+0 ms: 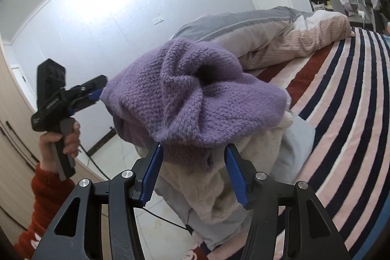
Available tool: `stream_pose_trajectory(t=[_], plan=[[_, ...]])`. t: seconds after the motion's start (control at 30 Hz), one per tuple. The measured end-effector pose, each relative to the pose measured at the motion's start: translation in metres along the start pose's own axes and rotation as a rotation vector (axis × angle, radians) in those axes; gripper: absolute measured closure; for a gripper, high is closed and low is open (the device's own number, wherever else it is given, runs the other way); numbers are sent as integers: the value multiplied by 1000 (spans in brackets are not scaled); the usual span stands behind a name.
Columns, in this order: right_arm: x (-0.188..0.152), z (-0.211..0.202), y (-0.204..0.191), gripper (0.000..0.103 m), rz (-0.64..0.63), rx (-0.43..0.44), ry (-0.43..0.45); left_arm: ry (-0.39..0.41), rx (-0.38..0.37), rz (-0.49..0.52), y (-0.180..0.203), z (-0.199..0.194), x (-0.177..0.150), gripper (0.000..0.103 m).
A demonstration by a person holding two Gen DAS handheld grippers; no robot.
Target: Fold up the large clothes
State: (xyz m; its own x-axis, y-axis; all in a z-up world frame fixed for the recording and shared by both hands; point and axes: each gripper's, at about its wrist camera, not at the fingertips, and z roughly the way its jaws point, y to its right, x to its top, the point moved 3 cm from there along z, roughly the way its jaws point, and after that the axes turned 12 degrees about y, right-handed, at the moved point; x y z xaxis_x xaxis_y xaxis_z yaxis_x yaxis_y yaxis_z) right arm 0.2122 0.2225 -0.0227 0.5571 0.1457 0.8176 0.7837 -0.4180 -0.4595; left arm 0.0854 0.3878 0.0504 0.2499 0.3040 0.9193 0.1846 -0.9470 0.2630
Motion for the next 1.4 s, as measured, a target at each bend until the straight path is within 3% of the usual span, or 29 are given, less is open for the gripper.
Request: stream_pose_trajectory(t=[0.1, 0.27, 0.4, 0.57, 0.8, 0.93, 1.1, 1.4], plan=[[-4, -6, 2, 54, 6, 5, -3, 41, 60, 67, 13, -15, 1, 19], [-11, -26, 7, 52, -23, -22, 15, 92, 95, 160, 51, -35, -4, 18], [-18, -60, 12, 42, -93, -109, 61, 135, 102, 235, 93, -43, -14, 15], [-31, -117, 20, 34, -160, -219, 126, 186, 39, 309, 171, -47, -36, 14], [-56, -229, 36, 25, -236, -418, 253, 295, -93, 323, 280, -46, -74, 11], [-72, -290, 42, 18, -255, -540, 330, 340, -158, 290, 336, -46, -104, 1], [-92, -346, 38, 6, -322, -678, 386, 332, -188, 283, 380, -42, -134, 1], [-106, -381, 41, 6, -305, -717, 408, 318, -188, 288, 402, -38, -159, 1]])
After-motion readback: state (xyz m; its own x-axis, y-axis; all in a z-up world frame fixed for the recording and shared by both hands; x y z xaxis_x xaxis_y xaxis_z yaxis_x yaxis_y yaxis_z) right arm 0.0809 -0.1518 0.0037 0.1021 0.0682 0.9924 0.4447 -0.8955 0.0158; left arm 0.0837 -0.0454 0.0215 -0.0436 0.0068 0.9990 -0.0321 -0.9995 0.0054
